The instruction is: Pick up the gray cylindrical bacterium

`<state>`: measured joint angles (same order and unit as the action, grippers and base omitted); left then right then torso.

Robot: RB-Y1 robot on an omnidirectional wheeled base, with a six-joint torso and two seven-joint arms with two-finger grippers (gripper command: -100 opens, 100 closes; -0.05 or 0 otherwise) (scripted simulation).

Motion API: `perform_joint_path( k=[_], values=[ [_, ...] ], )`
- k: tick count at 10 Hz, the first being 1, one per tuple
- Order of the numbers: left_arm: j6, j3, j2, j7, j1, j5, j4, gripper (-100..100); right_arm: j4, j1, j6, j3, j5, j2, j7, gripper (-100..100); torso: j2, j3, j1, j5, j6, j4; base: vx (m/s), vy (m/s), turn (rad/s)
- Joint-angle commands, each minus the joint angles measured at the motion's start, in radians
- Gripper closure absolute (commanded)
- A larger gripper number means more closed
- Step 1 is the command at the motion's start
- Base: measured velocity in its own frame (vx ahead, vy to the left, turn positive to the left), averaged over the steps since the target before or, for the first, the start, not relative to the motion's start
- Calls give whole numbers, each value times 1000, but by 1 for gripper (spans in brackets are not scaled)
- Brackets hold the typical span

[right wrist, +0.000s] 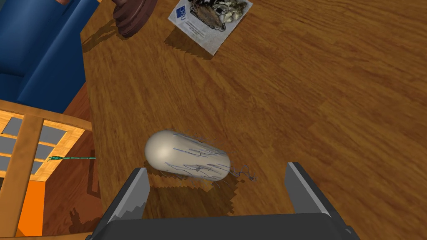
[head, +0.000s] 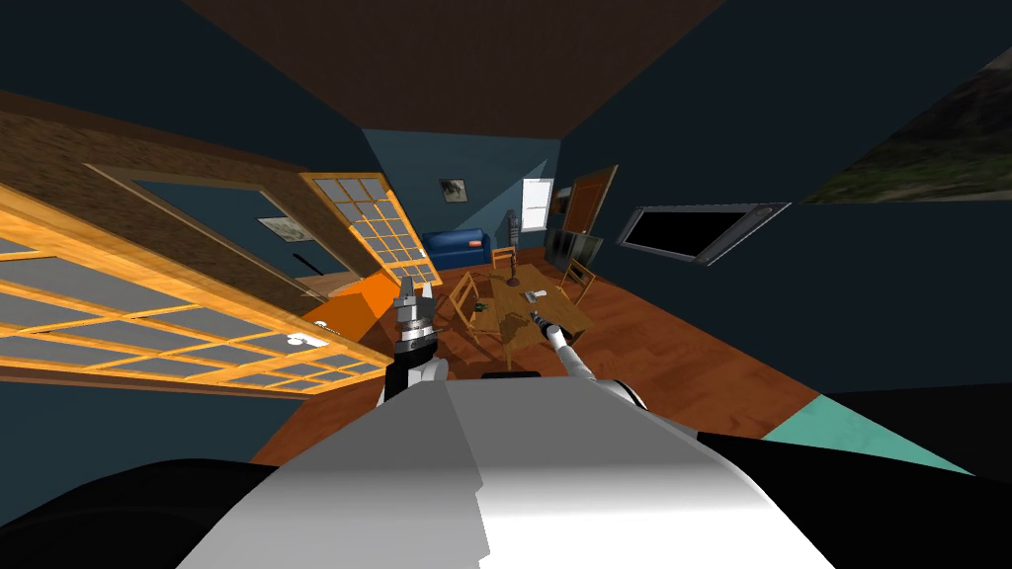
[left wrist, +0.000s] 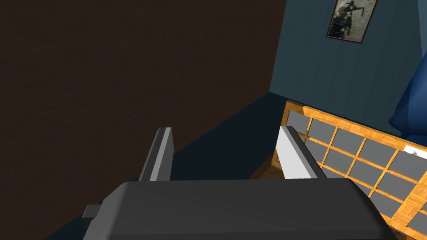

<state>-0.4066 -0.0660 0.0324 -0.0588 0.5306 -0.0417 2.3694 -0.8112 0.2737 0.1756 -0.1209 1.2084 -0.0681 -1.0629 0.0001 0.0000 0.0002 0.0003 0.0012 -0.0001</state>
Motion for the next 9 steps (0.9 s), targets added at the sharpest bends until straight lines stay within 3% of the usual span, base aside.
perform_joint_path(
  k=[1,2,3,4,5,6,9],
  values=[
    [0,0,0,0,0,0,0,0,4,0,11,-25,24,2,50,-100,0,0,0,0,0,0,0,0,0],
    [0,0,0,0,0,0,0,0,4,0,11,-25,24,2,58,-100,0,0,0,0,0,0,0,0,0],
    [0,0,0,0,0,0,0,0,5,0,35,-70,39,13,106,-100,0,0,0,0,0,0,1,6,32],
    [0,0,0,0,0,0,0,0,5,0,35,-76,39,13,115,-100,0,0,0,0,0,0,0,10,12],
    [0,0,0,0,0,0,0,0,6,-1,59,-115,54,23,160,-100,0,0,0,0,0,0,0,6,-13],
    [0,0,0,0,0,0,0,0,6,-1,59,-126,54,23,172,-100,0,0,0,0,0,0,0,4,-11],
    [0,0,0,0,0,0,0,0,8,-1,107,-215,84,45,257,-100,0,0,0,0,0,0,0,9,-5]
  ],
)
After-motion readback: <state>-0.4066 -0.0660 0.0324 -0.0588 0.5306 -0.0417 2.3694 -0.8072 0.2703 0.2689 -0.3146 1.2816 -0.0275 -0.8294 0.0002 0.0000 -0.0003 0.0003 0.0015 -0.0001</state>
